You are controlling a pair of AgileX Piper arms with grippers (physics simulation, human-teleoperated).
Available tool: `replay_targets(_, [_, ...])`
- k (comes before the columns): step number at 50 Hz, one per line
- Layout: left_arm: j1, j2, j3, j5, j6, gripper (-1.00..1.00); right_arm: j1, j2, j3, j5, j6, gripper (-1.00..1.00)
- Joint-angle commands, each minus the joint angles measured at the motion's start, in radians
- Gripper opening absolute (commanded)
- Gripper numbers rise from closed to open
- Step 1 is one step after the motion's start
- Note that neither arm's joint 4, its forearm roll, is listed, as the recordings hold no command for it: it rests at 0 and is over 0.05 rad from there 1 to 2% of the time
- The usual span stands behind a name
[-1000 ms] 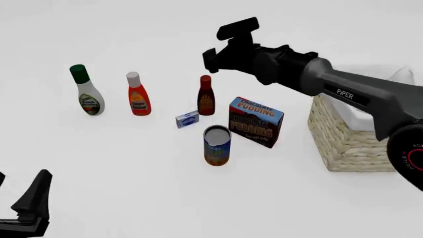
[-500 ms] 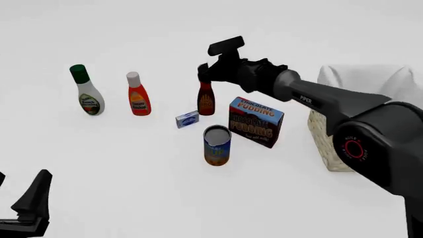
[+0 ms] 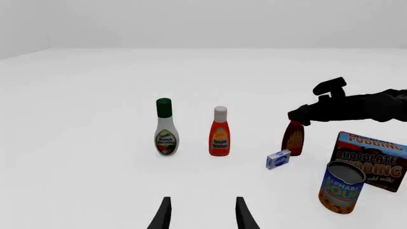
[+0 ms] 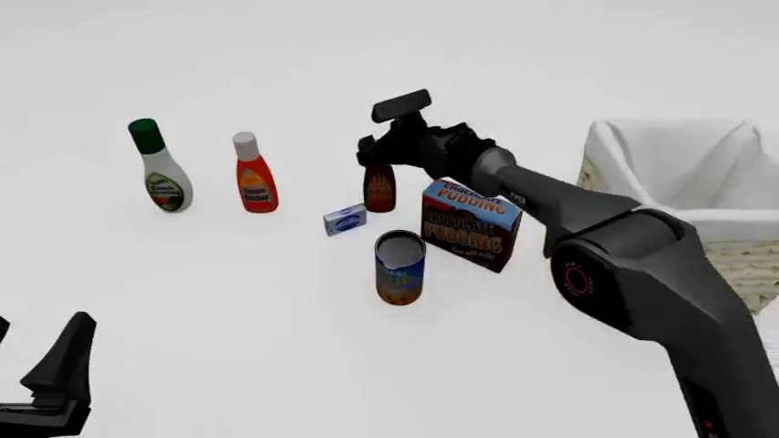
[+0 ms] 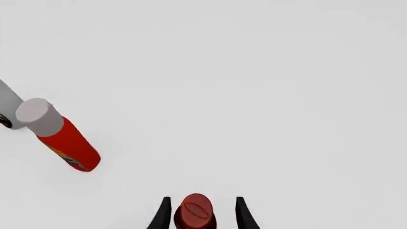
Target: Pick the bbq sauce and place it in the basket.
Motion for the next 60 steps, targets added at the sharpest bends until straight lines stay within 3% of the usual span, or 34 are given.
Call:
replay_targets(1, [0.000, 0.000, 0.000, 0.000, 0.000, 1.00, 0.005, 0.106, -0.157, 0.073, 0.002, 1.00])
replay_targets(10, [0.000, 0.000, 0.000, 0.000, 0.000, 1.00, 0.007, 0.069, -0.028, -0.004, 0.007, 1.00])
replay_targets(17, [0.000, 0.000, 0.000, 0.000, 0.000, 1.00, 0.012, 0.074, -0.004, -0.019, 0.012, 1.00])
replay_targets(18, [0.000, 0.000, 0.000, 0.000, 0.000, 1.00, 0.011, 0.069, 0.006, -0.025, 0.006, -1.00])
replay_targets(34, [0.000, 0.000, 0.000, 0.000, 0.000, 1.00, 0.008, 0.035, 0.060, -0.050, 0.000, -1.00])
replay_targets(48, [0.000, 0.000, 0.000, 0.000, 0.000, 1.00, 0.007, -0.025, 0.041, -0.012, -0.021, -1.00])
replay_targets(60, [0.000, 0.000, 0.000, 0.000, 0.000, 1.00, -0.011, -0.006, -0.153, 0.118, -0.059, -1.00])
